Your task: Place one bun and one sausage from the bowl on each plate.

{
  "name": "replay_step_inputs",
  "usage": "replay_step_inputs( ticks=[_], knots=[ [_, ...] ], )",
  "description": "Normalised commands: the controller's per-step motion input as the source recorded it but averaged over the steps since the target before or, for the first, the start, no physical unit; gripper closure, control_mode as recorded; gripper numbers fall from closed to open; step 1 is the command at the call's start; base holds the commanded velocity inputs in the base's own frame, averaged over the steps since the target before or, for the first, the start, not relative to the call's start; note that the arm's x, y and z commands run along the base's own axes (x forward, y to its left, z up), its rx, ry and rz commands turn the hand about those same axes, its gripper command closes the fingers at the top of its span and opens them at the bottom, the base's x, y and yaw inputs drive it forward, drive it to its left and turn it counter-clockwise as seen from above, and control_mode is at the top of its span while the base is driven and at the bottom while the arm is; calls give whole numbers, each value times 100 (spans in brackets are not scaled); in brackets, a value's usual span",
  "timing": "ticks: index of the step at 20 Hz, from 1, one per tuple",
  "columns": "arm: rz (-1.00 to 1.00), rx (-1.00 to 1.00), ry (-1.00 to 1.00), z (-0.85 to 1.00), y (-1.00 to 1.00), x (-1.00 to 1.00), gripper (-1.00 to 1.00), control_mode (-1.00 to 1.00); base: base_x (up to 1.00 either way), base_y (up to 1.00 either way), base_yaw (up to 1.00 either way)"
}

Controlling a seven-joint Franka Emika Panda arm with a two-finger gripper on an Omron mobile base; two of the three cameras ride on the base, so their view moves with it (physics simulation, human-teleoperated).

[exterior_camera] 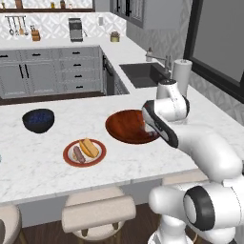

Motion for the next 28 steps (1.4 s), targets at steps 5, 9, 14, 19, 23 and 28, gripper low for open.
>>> replay_step_inputs(
  ticks=[5, 9, 14, 19, 23, 28],
  knots=[
    [5, 1, 13, -5, 0, 100, -100, -100, 0, 0, 0],
    [1, 0, 0, -18, 6, 100, -100, -100, 0, 0, 0],
    [0, 0, 5, -61, 0, 100, -100, -100, 0, 0, 0],
    [0, 0, 8, -57, -5, 100, -100, -100, 0, 0, 0],
    [2, -4, 10, -53, -1, 57, -100, -100, 0, 0, 0],
    [9, -6, 19, -42, 0, -17, -100, -100, 0, 0, 0]
  ],
)
